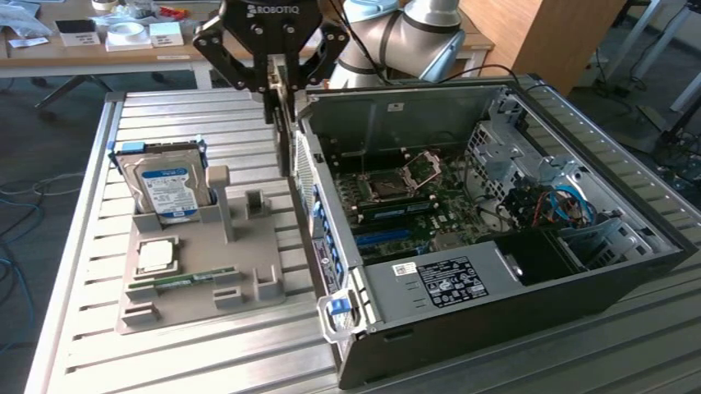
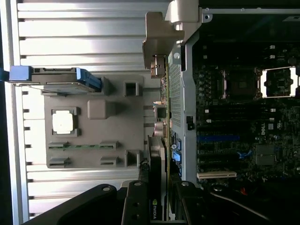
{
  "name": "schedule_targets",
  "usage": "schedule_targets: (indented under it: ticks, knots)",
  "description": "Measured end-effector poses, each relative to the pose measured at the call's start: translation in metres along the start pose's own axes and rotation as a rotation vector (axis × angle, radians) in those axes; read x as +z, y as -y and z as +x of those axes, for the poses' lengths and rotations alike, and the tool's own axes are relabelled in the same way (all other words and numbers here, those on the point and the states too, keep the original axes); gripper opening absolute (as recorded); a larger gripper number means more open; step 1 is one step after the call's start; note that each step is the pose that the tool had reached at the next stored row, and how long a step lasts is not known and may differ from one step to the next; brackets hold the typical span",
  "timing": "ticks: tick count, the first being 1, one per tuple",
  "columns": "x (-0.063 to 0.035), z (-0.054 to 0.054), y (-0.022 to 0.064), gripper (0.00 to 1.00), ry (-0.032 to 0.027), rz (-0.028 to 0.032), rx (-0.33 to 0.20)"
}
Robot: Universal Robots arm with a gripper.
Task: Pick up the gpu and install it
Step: 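Pick up the gpu and move the gpu toward the slot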
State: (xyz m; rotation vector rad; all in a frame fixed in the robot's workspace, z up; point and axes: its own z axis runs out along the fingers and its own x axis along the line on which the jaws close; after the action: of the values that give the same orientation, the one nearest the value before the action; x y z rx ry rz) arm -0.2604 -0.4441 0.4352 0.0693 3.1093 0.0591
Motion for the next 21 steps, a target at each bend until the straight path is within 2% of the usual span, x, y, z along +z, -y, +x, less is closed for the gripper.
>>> schedule_targets:
  ticks: [21]
  knots:
    - [0.0014,-0.045,-0.002,0.27,0.0,0.0,0.0]
